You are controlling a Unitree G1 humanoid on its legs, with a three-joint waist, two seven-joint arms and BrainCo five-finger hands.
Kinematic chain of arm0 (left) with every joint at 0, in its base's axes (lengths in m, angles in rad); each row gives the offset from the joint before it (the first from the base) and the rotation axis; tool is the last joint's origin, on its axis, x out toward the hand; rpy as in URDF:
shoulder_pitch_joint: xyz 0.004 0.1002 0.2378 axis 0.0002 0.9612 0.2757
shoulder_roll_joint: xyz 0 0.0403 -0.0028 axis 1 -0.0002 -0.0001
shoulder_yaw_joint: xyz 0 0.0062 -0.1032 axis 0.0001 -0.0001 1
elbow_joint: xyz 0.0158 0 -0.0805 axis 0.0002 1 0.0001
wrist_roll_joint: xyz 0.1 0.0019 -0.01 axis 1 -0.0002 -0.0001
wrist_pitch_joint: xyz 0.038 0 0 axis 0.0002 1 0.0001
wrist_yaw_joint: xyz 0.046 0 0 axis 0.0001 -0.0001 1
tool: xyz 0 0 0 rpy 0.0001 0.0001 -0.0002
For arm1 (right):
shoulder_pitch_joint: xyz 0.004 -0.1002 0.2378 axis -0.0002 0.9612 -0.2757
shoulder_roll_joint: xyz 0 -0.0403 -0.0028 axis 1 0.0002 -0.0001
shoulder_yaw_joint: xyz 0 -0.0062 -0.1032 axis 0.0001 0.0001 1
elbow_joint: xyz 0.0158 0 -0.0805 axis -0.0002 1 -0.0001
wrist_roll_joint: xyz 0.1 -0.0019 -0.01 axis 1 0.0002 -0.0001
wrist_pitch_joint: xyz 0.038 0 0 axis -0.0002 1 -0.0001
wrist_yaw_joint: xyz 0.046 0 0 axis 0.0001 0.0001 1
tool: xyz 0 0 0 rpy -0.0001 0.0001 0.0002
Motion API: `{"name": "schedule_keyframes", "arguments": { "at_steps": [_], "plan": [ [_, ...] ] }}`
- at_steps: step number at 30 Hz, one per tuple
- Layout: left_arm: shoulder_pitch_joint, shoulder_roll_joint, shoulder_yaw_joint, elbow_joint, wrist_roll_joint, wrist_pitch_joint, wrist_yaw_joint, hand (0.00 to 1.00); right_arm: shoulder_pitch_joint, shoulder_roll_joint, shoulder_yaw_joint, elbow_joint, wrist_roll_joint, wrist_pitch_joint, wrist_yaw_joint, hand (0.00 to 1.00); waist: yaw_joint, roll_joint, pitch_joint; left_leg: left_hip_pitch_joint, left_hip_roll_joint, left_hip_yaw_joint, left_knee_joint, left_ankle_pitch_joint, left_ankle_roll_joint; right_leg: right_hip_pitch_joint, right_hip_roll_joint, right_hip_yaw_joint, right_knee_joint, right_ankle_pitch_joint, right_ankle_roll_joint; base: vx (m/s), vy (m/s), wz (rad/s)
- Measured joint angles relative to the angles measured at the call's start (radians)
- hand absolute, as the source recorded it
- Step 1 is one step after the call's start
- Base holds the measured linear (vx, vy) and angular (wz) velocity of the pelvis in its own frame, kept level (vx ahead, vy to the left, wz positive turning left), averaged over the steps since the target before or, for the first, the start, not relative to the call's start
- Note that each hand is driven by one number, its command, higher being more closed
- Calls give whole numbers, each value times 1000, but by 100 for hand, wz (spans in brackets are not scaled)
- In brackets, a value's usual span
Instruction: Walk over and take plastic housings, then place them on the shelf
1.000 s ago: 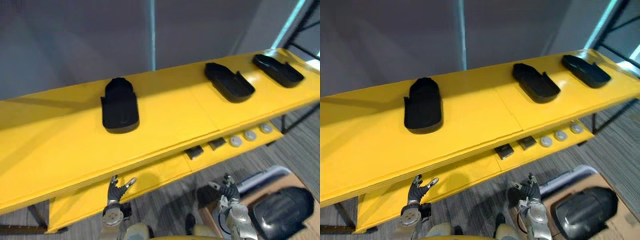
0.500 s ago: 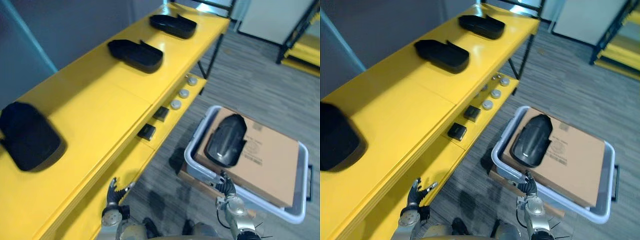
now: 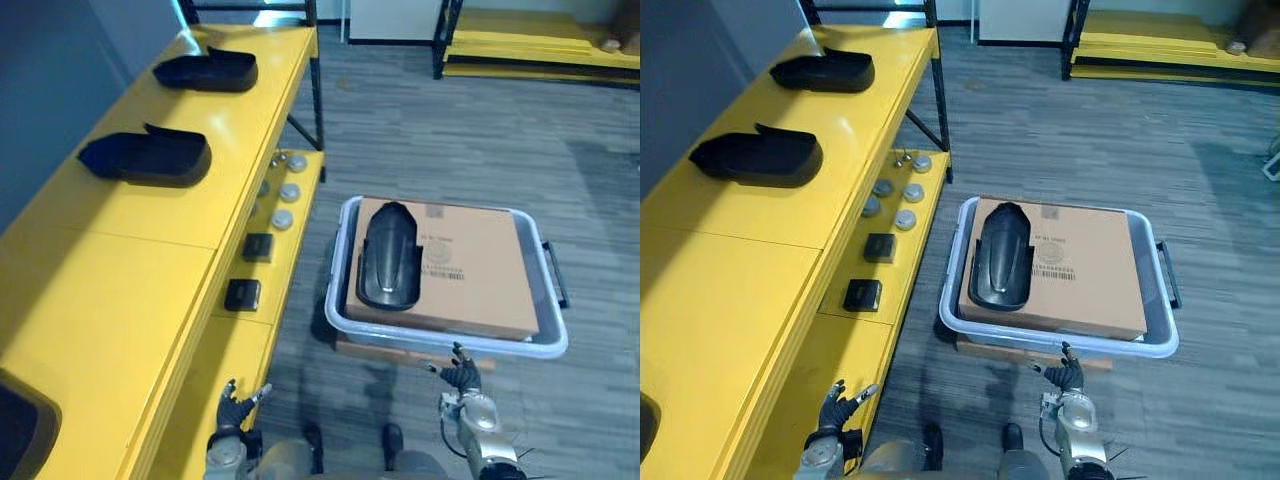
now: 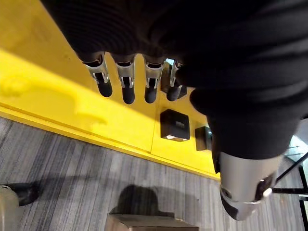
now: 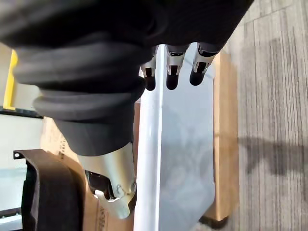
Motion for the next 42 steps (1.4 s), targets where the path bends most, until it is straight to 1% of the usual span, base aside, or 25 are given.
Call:
{"name": "schedule_keyframes", "arguments": {
  "at_steps": [4, 5, 7, 9, 11, 14, 16, 18, 19, 21, 22, 24, 26, 28, 29, 31, 32, 33, 34, 35, 36, 38, 39, 40, 42],
  "plan": [
    [3, 26, 1, -1, 0, 2, 0, 0, -4, -2, -111, 0, 56, -1, -20, 0, 0, -18, -21, 24, -14, 26, -18, -2, 7, 7, -10, 31, -30, 12, 12, 61, 64, -27],
    [4, 29, 1, -1, 0, 6, 0, 0, -4, -2, -133, 0, 62, -1, -25, 0, -1, -19, -22, 29, -15, 25, -18, -2, 7, 13, -10, 31, -36, 14, 12, 59, 13, -24],
    [11, 34, 2, -1, 0, 10, 0, 0, 1, -10, -226, 0, 92, -1, -48, 0, -2, -19, -39, 39, -22, 0, -22, -1, 9, 19, -11, 31, -42, 15, 11, 76, -3, -17],
    [14, 33, 2, 0, 0, 10, -2, 0, 6, -27, -288, -6, 103, -1, -67, 0, -7, -17, -50, 52, -28, -15, -39, 2, 13, 34, -14, 28, -52, 15, 11, 75, -8, -2],
    [26, 33, 2, 1, 0, 10, -3, 0, 18, -34, -379, -59, 124, -3, -97, 0, -17, -15, -65, 68, -31, -20, -67, 8, 21, 37, -14, 28, -52, 15, 11, 17, -2, 1],
    [32, 32, 2, 3, 1, 13, -4, 0, 18, -61, -431, -122, 138, -4, -131, 0, -27, -17, -67, 80, -38, -23, -92, 18, 26, 37, -18, 27, -52, 15, 11, 0, 0, 0],
    [33, 32, 1, 7, 1, 13, -6, 0, 17, -86, -460, -203, 138, -6, -166, 0, -28, -21, -73, 87, -46, -25, -116, 30, 31, 33, -24, 25, -52, 16, 11, -47, -1, 0],
    [42, 32, 0, 11, 1, 13, -9, 0, 11, -104, -460, -255, 136, -7, -184, 0, -30, -22, -83, 92, -49, -27, -132, 41, 32, 32, -25, 20, -54, 24, 9, -55, -10, 2],
    [49, 33, 0, 19, 1, 12, -15, 0, -1, -110, -458, -309, 135, -8, -199, 0, -32, -24, -91, 93, -52, -31, -144, 51, 31, 32, -26, 9, -61, 31, 8, -61, -22, 7],
    [53, 34, -1, 43, 1, 13, -25, 0, -35, -120, -441, -390, 119, -15, -218, 0, -35, -32, -95, 93, -62, -40, -163, 66, 34, 31, -33, 1, -72, 35, 10, -81, -29, 11],
    [62, 33, -6, 48, 1, 13, -25, 0, -64, -132, -422, -429, 104, -27, -222, 0, -39, -34, -95, 93, -67, -50, -174, 75, 34, 29, -36, -5, -72, 37, 12, -111, -34, 18],
    [76, 34, -7, 53, 1, 13, -25, 0, -103, -142, -367, -502, 77, -31, -225, 0, -39, -38, -95, 92, -69, -61, -181, 84, 35, 27, -39, -16, -70, 39, 12, -103, -31, 14],
    [94, 34, -7, 53, 1, 13, -25, 0, -135, -154, -263, -592, 18, -48, -213, 0, -31, -44, -96, 90, -71, -66, -202, 96, 32, 11, -38, -20, -70, 42, 11, -108, -42, 4],
    [99, 35, -7, 53, 0, 13, -25, 0, -155, -165, -190, -597, -32, -48, -193, 0, -21, -52, -96, 83, -72, -76, -213, 105, 25, 2, -39, -26, -68, 43, 10, -70, -45, 15],
    [100, 35, -7, 52, -5, 11, -25, 0, -180, -165, -147, -582, -73, -44, -180, 0, -6, -55, -97, 63, -73, -85, -213, 112, 26, -14, -39, -37, -69, 46, 8, -67, -46, 17],
    [97, 35, -7, 50, -9, 7, -25, 0, -210, -165, -116, -546, -113, -38, -169, 0, 1, -55, -96, 44, -78, -95, -213, 120, 30, -27, -41, -48, -71, 50, 7, -27, -22, 17],
    [97, 35, -8, 50, -9, 7, -25, 0, -220, -165, -106, -524, -126, -31, -167, 0, 1, -55, -96, 37, -80, -101, -213, 124, 31, -31, -42, -53, -71, 50, 7, -3, -12, 25],
    [96, 35, -8, 48, -9, 6, -25, 0, -247, -165, -86, -475, -155, -9, -165, 0, 4, -53, -93, 26, -81, -112, -212, 128, 33, -37, -44, -63, -72, 51, 7, 3, -13, 28],
    [90, 35, -9, 43, -9, 6, -25, 0, -280, -164, -75, -419, -185, 7, -164, 0, 5, -51, -76, 21, -82, -122, -208, 129, 33, -35, -46, -74, -72, 51, 7, 0, -16, 27],
    [88, 35, -11, 41, -9, 6, -25, 0, -291, -163, -72, -395, -202, 20, -164, 0, 6, -50, -70, 16, -83, -127, -207, 130, 34, -36, -47, -79, -72, 51, 7, 4, -9, 28],
    [86, 34, -12, 39, -10, 4, -24, 0, -312, -158, -71, -343, -236, 42, -166, 0, 9, -47, -64, 1, -86, -137, -207, 135, 35, -39, -50, -90, -72, 51, 8, 15, 0, 28],
    [72, 33, -13, 38, -12, 1, -22, 0, -347, -151, -72, -269, -276, 76, -182, 0, 14, -41, -34, -7, -95, -149, -207, 140, 38, -41, -53, -107, -72, 55, 9, 8, 22, 25],
    [63, 32, -18, 38, -13, 1, -19, 0, -367, -145, -76, -226, -298, 95, -199, 0, 24, -38, -21, -23, -97, -157, -206, 144, 41, -52, -55, -111, -72, 58, 9, -19, 32, 15],
    [55, 32, -33, 32, -14, -3, -16, 0, -386, -140, -88, -192, -306, 114, -205, 0, 32, -34, -4, -39, -97, -161, -202, 146, 44, -66, -56, -113, -73, 66, 10, -19, 27, 13],
    [49, 31, -45, 20, -22, -5, -10, 0, -427, -133, -93, -134, -307, 135, -232, 0, 35, -29, 23, -62, -99, -173, -195, 150, 47, -79, -60, -129, -73, 72, 10, -27, 14, 18]
  ]
}}
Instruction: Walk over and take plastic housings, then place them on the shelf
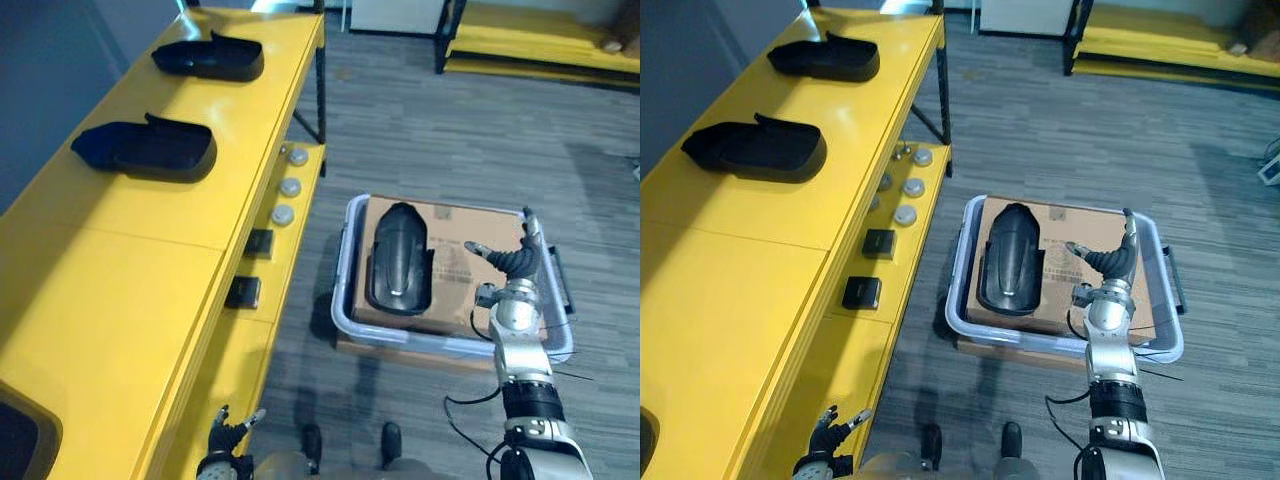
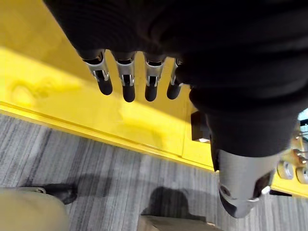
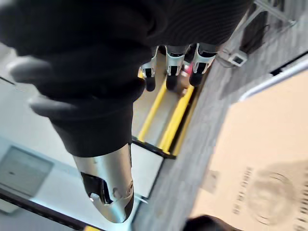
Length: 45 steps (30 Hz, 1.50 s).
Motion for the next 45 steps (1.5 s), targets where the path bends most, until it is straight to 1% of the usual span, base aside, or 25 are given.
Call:
{"name": "schedule_keyframes", "arguments": {
  "at_steps": [3, 4, 5, 6, 8, 11, 12, 16, 19, 21, 23, 24, 28, 29, 33, 37, 40, 41, 43, 45],
  "plan": [
    [-15, -6, -7, -2, -8, -9, 14, 0, -69, -1, -11, 110, -5, 29, -20, 0, 3, 4, 34, -23, -6, -16, 3, 9, 5, -14, -5, -17, 0, 13, -1, -33, 33, 19],
    [-26, -9, -11, -2, -8, -10, 15, 0, -103, -3, -16, 154, -10, 37, -33, 0, 7, 9, 54, -26, -5, -18, 3, 12, 8, -15, -5, -24, 0, 23, -1, -38, 55, 5],
    [-34, -8, -31, -7, -9, -10, 20, 0, -125, -3, -28, 186, -11, 47, -37, 0, 21, 9, 63, -33, -8, -17, 3, 14, 11, -24, -7, -28, 0, 27, -2, -44, 68, 3],
    [-35, -7, -37, -13, -9, -10, 25, 0, -133, -4, -34, 199, -11, 54, -40, 0, 22, 9, 63, -42, -10, -17, 4, 15, 12, -31, -9, -29, 0, 27, -3, -25, 59, 7],
    [-38, -7, -45, -24, -12, -17, 38, 0, -179, -5, -41, 278, -10, 63, -48, 0, 25, 11, 86, -52, -17, -23, 5, 21, 16, -36, -15, -32, 0, 35, -6, -10, 52, 11],
    [-48, -7, -48, -22, -28, -18, 53, 0, -223, -7, -47, 347, -12, 64, -52, 0, 25, 11, 103, -64, -19, -35, 5, 29, 16, -46, -15, -35, 2, 49, -13, -10, 47, 9],
    [-50, -6, -49, -23, -29, -19, 53, 0, -236, -8, -50, 358, -14, 64, -52, 100, 25, 9, 109, -64, -20, -38, 5, 31, 15, -46, -15, -35, 4, 49, -13, -13, 41, 8],
    [-70, 4, -75, -21, -29, -19, 54, 0, -315, -52, -49, 445, -29, 64, -52, 100, 28, 5, 137, -75, -20, -44, 3, 42, 12, -55, -14, -38, 6, 59, -27, -26, 17, 4],
    [-77, 6, -77, -19, -41, -19, 54, 0, -361, -88, -43, 492, -33, 63, -48, 100, 29, 2, 141, -81, -18, -44, -17, 59, 3, -71, -13, -38, 8, 61, -29, -42, -18, -2],
    [-79, 11, -81, -19, -48, -20, 53, 0, -375, -101, -29, 502, -33, 63, -33, 100, 36, 1, 143, -78, -15, -43, -34, 71, -4, -78, -9, -37, 8, 61, -29, -33, -41, -6],
    [-93, 12, -85, -10, -48, -19, 53, 0, -375, -101, -23, 502, -31, 62, -23, 100, 49, -2, 147, -74, -13, -43, -48, 81, -12, -82, -2, -36, 7, 61, -30, -23, -47, -4],
    [-97, 12, -85, -5, -49, -19, 53, 0, -375, -100, -14, 503, -29, 62, -17, 100, 51, -4, 148, -74, -10, -43, -49, 83, -14, -82, 1, -35, 7, 61, -30, -24, -64, -1],
    [-107, 16, -84, 11, -51, -19, 53, 0, -373, -67, 19, 507, -19, 63, 17, 100, 50, -9, 151, -61, 1, -42, -68, 98, -27, -80, 12, -34, 7, 53, -41, -27, -71, -3],
    [-107, 16, -84, 12, -51, -19, 52, 0, -370, -64, 37, 506, -19, 63, 19, 100, 47, -9, 151, -51, 4, -43, -83, 103, -31, -76, 15, -33, 7, 53, -41, -27, -60, -5],
    [-107, 15, -84, 12, -51, -18, 51, 0, -334, -64, 40, 488, -21, 63, 20, 100, 47, -10, 150, -31, 6, -47, -85, 103, -31, -55, 16, -36, 8, 48, -46, -15, -16, 3],
    [-106, 15, -84, 12, -51, -18, 48, 0, -265, -64, 37, 386, -29, 64, 20, 100, 41, -13, 147, -7, 3, -56, -109, 118, -33, -44, 13, -39, 17, 39, -46, -4, 9, 6],
    [-103, 15, -84, 12, -51, -16, 31, 0, -217, -62, 37, 278, -29, 65, 15, 100, 21, -16, 138, -4, 2, -65, -115, 124, -32, -41, 12, -50, 20, 38, -47, 10, 8, 10],
    [-103, 15, -85, 12, -51, -15, 30, 0, -203, -62, 35, 253, -30, 65, 15, 100, 21, -18, 131, -4, 2, -65, -115, 125, -31, -41, 12, -51, 20, 38, -47, 25, 8, 4],
    [-93, 10, -87, -4, -51, -9, 29, 0, -132, -51, 32, 153, -41, 67, -3, 100, 20, -22, 84, -3, 3, -64, -115, 125, -31, -41, 12, -50, 20, 38, -47, 47, 4, -2],
    [-76, 9, -89, -45, -51, -9, 28, 0, -83, -36, 32, 89, -58, 73, -20, 100, 17, -27, 50, 3, 2, -64, -115, 126, -29, -35, 11, -50, 20, 34, -41, 68, -6, 0]
  ]
}}
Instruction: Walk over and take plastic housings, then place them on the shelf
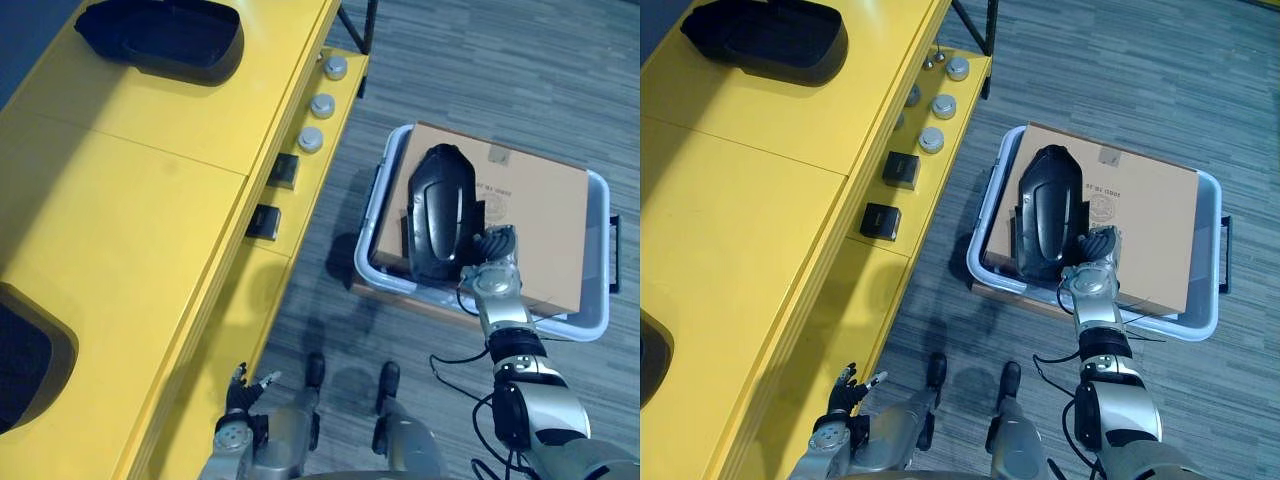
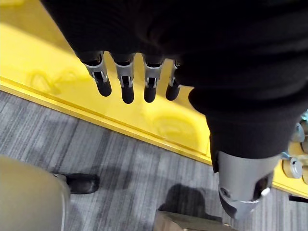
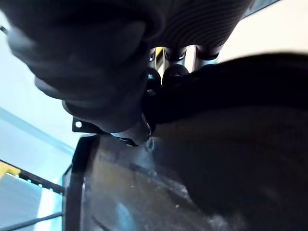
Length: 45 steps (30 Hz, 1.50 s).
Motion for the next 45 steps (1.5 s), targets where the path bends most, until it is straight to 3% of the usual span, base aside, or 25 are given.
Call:
{"name": "schedule_keyframes", "arguments": {
  "at_steps": [5, 10, 13, 19, 24, 28, 32, 36, 37, 45],
  "plan": [
    [33, -8, -45, -233, 2, -1, 2, 0, 52, 46, -2, -164, -44, 1, -38, 100, -23, -1, -39, 13, 3, 6, -1, -1, 0, 9, -6, 9, 0, -8, 11, 3, -10, -3],
    [33, -12, -102, -502, 5, -9, 10, 0, 122, 84, -2, -340, -103, -1, -62, 100, -28, 0, -63, 29, 7, 8, -11, -5, -6, 22, -3, 9, -2, -20, 17, -8, -6, -1],
    [36, -27, -104, -690, 7, -18, 40, 0, 153, 126, 10, -454, -139, -1, -76, 100, -51, 3, -83, 47, 8, -2, -29, -2, -8, 37, -3, -8, -4, -23, 22, 44, -13, 7],
    [-57, -35, -125, -905, 42, -53, 114, 0, 170, 193, 82, -650, -182, -20, -81, 100, -51, 2, -123, 76, 7, -3, -31, 1, -3, 70, -3, -8, -20, -23, 22, 71, -10, 1],
    [-128, -38, -213, -931, 45, -62, 117, 0, 168, 243, 206, -747, -197, -58, -74, 100, -52, 0, -127, 91, 6, 5, -38, 1, -2, 78, -4, -2, -21, -23, 22, 14, -6, -6],
    [-165, -45, -280, -928, 44, -60, 125, 0, 162, 282, 335, -800, -197, -64, -65, 100, -52, 0, -132, 100, 8, 23, -39, 0, -2, 76, -3, 19, -17, -23, 22, -33, -5, -13],
    [-212, -50, -322, -909, 39, -44, 157, 0, 162, 305, 480, -819, -192, -106, -37, 100, -55, -1, -172, 116, 12, 40, -57, 0, -2, 75, 1, 30, -17, -23, 23, -2, -12, -12],
    [-241, -44, -320, -891, 22, -43, 181, 0, 162, 304, 491, -837, -169, -127, -26, 100, -55, -5, -194, 117, 13, 47, -58, 0, -2, 74, 1, 36, -18, -23, 23, 7, -6, -4],
    [-247, -44, -320, -890, 15, -42, 186, 100, 162, 304, 495, -837, -163, -130, -26, 100, -55, -7, -195, 117, 13, 48, -58, 0, -2, 73, 1, 38, -18, -23, 23, 8, -8, -3],
    [-287, -29, -308, -870, -43, -33, 224, 100, 167, 288, 539, -837, -101, -139, -10, 100, -64, -8, -209, 117, 15, 54, -59, 0, -3, 70, 5, 46, -21, -22, 22, 4, -4, -2]
  ]
}}
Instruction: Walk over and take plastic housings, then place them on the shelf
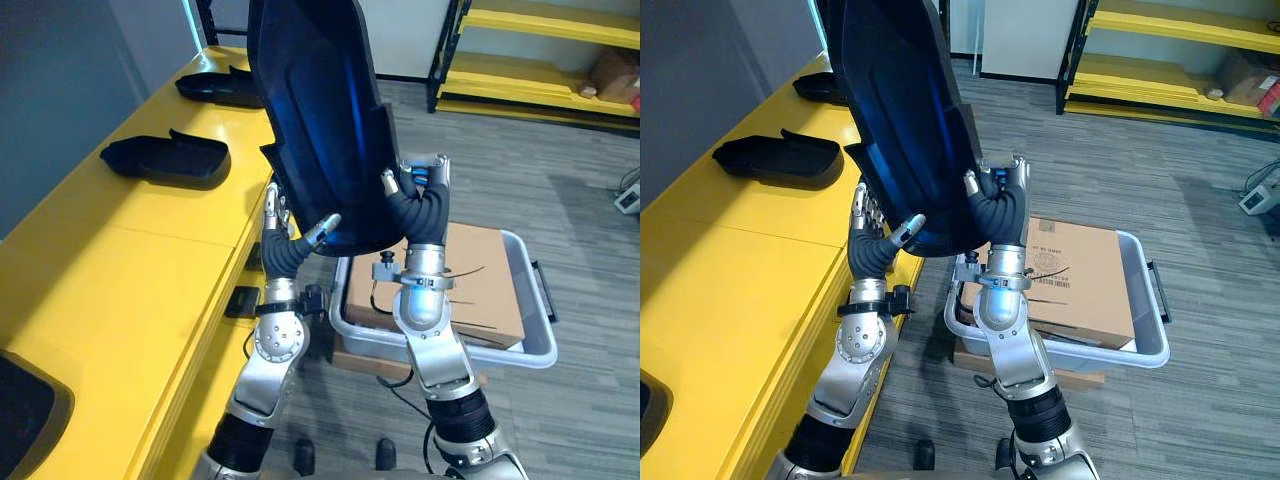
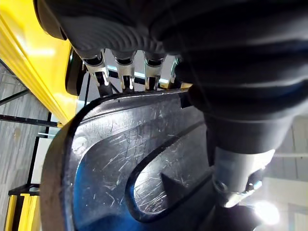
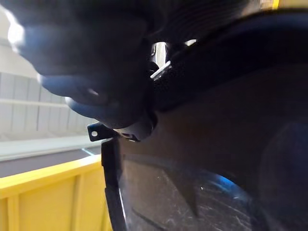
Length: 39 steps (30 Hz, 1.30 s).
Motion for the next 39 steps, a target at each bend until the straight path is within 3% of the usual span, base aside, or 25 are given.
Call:
{"name": "schedule_keyframes", "arguments": {
  "at_steps": [2, 4, 5, 12, 20, 24, 28, 33, 36, 39],
  "plan": [
    [-15, 12, 19, 33, -14, 15, 3, 100, 1, -24, 53, -1, 15, -34, 7, 100, -11, 0, -2, 0, 2, 0, 0, 0, 0, 0, 2, 1, -1, 0, 0, 0, 0, 0],
    [-15, 26, 19, 37, -15, 20, 4, 100, 1, -35, 61, -3, 14, -40, 11, 100, -13, -4, -4, 0, 3, 1, 0, 0, 0, 1, 3, 2, -4, 1, -1, 0, 0, 0],
    [-15, 26, 19, 37, -16, 20, 4, 100, 2, -44, 61, -3, 14, -40, 12, 0, -13, -6, -6, 0, 3, 0, 0, 0, 0, 3, 4, 2, -8, 2, -2, 0, 0, 0],
    [-15, 27, 25, 43, -31, 38, -2, 100, 21, -64, 60, -3, 35, -81, 32, 0, -14, -6, -11, 0, 3, 1, 0, 0, -1, 4, 5, 2, -10, 3, -2, 0, 0, 0],
    [30, 21, 88, 43, 54, 47, -50, 100, 56, -100, 0, 2, 235, -118, 157, 0, -13, -6, -19, 7, 4, -1, 0, 0, 0, 12, 5, 0, -8, 3, -2, 0, 0, 0],
    [100, 9, 97, 43, 112, 53, -91, 100, 59, -104, -142, -11, 343, -135, 194, 0, -13, -6, -19, 22, 3, -1, -1, -1, -1, 24, 5, 0, -4, 1, -2, 0, 0, 0],
    [208, 5, 139, 45, 132, 56, -113, 100, 52, -107, -417, -94, 420, -182, 145, 0, -16, -5, -19, 26, 4, 1, -2, -4, -6, 22, 5, 2, 5, -8, -7, -6, -2, -1],
    [246, 4, 213, 45, 132, 57, -111, 100, 66, -166, -663, -90, 469, -224, 80, 0, -20, -3, -21, 26, 4, 2, -2, -4, -6, 21, 5, 2, 4, -8, -7, 0, 0, 0],
    [271, 4, 259, 25, 135, 56, -110, 100, 136, -209, -747, 2, 478, -233, 46, 0, -32, 0, -25, 26, 4, 2, -2, -5, -7, 16, 5, 2, 3, -8, -7, 0, 0, 0],
    [298, 1, 303, -19, 141, 56, -110, 100, 231, -220, -784, 219, 486, -204, 53, 0, -42, 3, -37, 15, 5, 2, -2, -6, -8, 5, 6, 3, 1, -7, -5, 0, 0, 0]
  ]
}}
